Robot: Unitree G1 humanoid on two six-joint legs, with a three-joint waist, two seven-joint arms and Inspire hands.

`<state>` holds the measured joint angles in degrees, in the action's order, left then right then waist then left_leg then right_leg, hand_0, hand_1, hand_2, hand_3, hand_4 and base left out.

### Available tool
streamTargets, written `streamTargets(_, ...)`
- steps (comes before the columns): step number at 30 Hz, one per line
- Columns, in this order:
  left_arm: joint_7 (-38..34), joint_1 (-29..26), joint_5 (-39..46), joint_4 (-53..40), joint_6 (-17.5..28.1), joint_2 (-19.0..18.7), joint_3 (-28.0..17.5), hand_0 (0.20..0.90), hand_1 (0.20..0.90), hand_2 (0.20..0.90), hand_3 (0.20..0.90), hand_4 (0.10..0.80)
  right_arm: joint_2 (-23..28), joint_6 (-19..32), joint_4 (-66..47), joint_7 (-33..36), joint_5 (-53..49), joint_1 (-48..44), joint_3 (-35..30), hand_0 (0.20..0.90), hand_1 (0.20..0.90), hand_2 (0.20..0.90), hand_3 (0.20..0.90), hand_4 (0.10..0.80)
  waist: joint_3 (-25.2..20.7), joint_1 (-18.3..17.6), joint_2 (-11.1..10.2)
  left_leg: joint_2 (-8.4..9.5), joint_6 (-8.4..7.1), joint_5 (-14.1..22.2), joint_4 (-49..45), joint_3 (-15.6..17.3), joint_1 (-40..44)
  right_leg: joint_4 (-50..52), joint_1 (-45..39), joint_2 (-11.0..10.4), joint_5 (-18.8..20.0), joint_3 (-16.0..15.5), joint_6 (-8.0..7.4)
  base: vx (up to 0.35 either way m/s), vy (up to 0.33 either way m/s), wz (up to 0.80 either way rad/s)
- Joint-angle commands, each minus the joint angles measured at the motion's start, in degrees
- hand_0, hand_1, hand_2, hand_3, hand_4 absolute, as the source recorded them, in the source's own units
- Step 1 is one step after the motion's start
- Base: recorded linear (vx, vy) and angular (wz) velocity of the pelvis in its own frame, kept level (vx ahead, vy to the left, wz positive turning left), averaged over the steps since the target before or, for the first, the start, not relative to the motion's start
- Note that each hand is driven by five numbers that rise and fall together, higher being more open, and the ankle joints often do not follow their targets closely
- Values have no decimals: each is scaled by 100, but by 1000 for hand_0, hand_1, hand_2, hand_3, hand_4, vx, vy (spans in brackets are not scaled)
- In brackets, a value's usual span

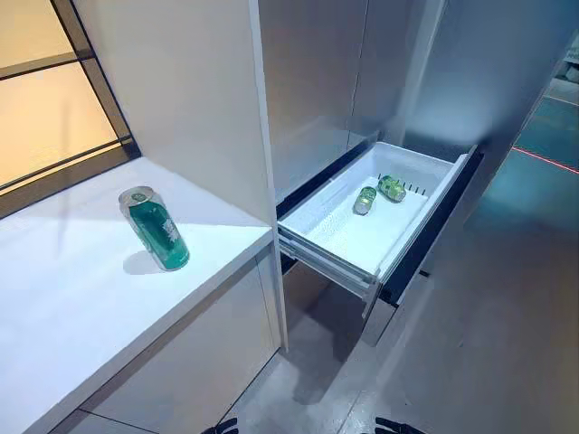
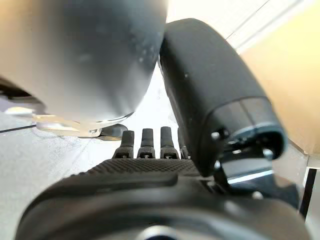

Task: Put drinks into fridge and close the fridge

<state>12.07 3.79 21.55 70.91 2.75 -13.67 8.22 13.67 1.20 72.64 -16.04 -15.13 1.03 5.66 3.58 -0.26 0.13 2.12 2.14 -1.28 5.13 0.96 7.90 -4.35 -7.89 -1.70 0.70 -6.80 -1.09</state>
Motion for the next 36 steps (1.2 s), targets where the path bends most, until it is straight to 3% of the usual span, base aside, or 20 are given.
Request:
streamTargets(1, -20, -380, -271, 244, 119, 83, 28, 900, 900, 900, 900, 800, 59, 15, 262, -215, 137, -364, 147, 900, 900, 900, 900, 800, 112, 19, 70, 161, 17, 545, -261, 380, 107, 439, 144, 51, -347, -131, -163, 0, 0, 0)
streamTargets(6, -69, -390, -211, 270, 150, 81, -2, 900, 900, 900, 900, 800, 58, 16, 284, -215, 122, -370, 158, 900, 900, 900, 900, 800, 101, 27, 66, 158, 9, 545, -247, 377, 118, 427, 134, 48, -342, -142, -170, 0, 0, 0)
streamTargets(14, -77, -470, -363, 137, 617, 50, 31, 900, 900, 900, 900, 800, 63, 0, 302, -216, 188, -401, 186, 900, 900, 900, 900, 800, 68, 24, 72, 147, -15, 522, -235, 378, 110, 424, 146, 55, -330, -128, -186, 0, 0, 0)
streamTargets(19, 554, -650, -382, -494, 764, -64, 289, 900, 900, 900, 900, 800, 160, -143, 169, -231, 209, -479, 250, 900, 900, 900, 900, 800, 97, 0, 130, 140, -24, 510, -227, 397, 101, 433, 174, 59, -317, -108, -200, -7, 6, 0)
streamTargets(25, 2210, -935, -132, -2290, 298, -539, 801, 900, 900, 900, 900, 800, 370, -365, -95, -279, 202, -537, 330, 900, 900, 900, 900, 800, 136, -32, 246, 116, -19, 473, -204, 430, 65, 454, 246, 70, -288, -46, -233, -31, 25, -1)
streamTargets(28, 3326, -1224, 984, -3680, -390, -1087, 634, 900, 900, 900, 900, 800, 455, -392, -186, -285, 144, -511, 387, 900, 900, 900, 900, 800, 150, -23, 283, 113, -13, 461, -176, 410, 58, 451, 272, 76, -269, -10, -247, -20, 11, -2)
streamTargets(30, 3559, -1375, 1930, -4385, -773, -1241, 383, 900, 900, 900, 900, 800, 466, -356, -193, -278, 121, -472, 389, 900, 900, 900, 900, 800, 144, -7, 287, 117, -1, 457, -158, 384, 57, 440, 274, 76, -255, 8, -252, 0, 0, 0)
streamTargets(31, 3483, -1478, 2748, -5089, -1151, -1303, 26, 900, 900, 900, 900, 800, 445, -270, -158, -285, 149, -404, 326, 900, 900, 900, 900, 800, 123, 16, 274, 125, 11, 466, -135, 352, 69, 420, 259, 71, -258, 10, -260, 0, 0, 0)
streamTargets(33, 3454, -1547, 3565, -5681, -1287, -1261, -343, 900, 900, 900, 900, 800, 380, -177, -115, -266, 157, -325, 280, 900, 900, 900, 900, 800, 93, 49, 240, 138, 27, 481, -124, 321, 73, 388, 237, 67, -256, 14, -262, 7, -15, 0)
streamTargets(36, 3397, -1541, 4458, -6544, -845, -1143, -819, 900, 900, 900, 900, 800, 245, -28, -6, -205, 182, -212, 208, 900, 900, 900, 900, 800, 35, 108, 191, 150, 50, 522, -112, 248, 94, 356, 185, 69, -286, 22, -248, 27, -38, 1)
